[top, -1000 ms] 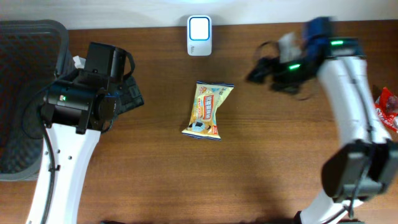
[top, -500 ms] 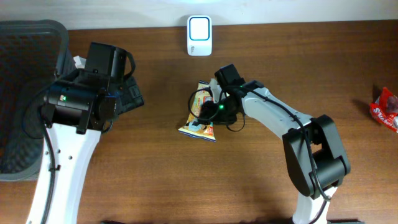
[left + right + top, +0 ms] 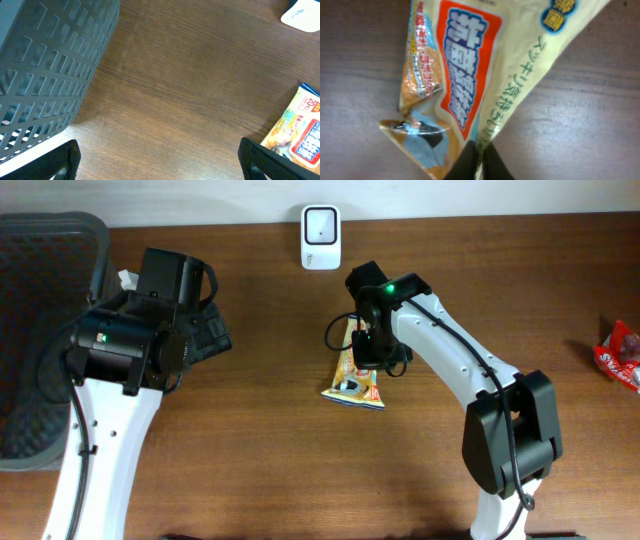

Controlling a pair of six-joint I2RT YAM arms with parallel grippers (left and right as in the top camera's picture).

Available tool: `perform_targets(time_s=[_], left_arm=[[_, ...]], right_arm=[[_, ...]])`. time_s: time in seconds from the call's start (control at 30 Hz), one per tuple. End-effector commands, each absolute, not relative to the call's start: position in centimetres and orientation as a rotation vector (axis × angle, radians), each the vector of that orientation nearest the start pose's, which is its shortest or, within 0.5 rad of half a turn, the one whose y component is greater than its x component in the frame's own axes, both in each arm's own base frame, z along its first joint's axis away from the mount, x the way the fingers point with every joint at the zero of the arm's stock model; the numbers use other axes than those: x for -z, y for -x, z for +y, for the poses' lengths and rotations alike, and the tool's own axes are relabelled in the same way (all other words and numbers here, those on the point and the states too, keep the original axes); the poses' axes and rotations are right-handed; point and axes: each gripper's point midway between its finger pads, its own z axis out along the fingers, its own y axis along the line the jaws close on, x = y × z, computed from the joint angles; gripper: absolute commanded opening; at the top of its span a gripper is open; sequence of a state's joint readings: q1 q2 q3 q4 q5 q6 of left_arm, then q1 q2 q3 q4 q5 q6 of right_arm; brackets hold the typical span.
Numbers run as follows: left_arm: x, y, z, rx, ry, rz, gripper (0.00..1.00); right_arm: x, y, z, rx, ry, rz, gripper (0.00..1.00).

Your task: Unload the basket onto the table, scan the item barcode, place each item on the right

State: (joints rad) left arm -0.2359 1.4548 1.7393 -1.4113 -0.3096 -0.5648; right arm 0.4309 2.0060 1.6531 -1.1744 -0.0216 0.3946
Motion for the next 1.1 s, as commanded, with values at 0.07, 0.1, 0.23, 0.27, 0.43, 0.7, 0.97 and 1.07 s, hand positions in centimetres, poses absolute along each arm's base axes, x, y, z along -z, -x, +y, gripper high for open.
perform_targets(time_s=[0.07,0.1,0.23,0.27,0.43,0.7,0.97,1.07], left_arm=[[-29.4,-31.2,-2.0,-0.134,0.522,2.541,0.99],[-29.4,-31.2,-2.0,-0.134,0.522,2.541,0.99],[-29.4,-31.2,-2.0,-0.134,0.522,2.541,0.99],[-29.4,-31.2,-2.0,-0.134,0.522,2.541,0.99],[-29.4,-31.2,-2.0,-0.134,0.522,2.541,0.99],[-29.4,-31.2,-2.0,-0.134,0.522,2.541,0.99],[-29.4,-31.2,-2.0,-0.134,0.522,2.541,0.99],[-29.4,-31.2,-2.0,-0.134,0.522,2.541,0.99]], right_arm=[[-8.3,-36.5,14.8,0.113,0.04,3.051,0.04],[-8.3,-36.6,14.9,0.108,0.039,3.047,0.12],[-8.2,-37.0,15.2,0.089,0.039,3.034,0.8],[-7.9,-36.9,15.3,0.082,0.039,3.04,0.8],[-3.4,-36.6,16.6,-0.061,0.042,3.024,0.42],[-11.9,-40.1,8.2,0.703,-0.077,2.716,0.04],[-11.0,-39.5,6.1,0.977,-0.082,2.617,0.04],[-7.3,-38.6,8.7,0.828,-0.112,2.737,0.04]])
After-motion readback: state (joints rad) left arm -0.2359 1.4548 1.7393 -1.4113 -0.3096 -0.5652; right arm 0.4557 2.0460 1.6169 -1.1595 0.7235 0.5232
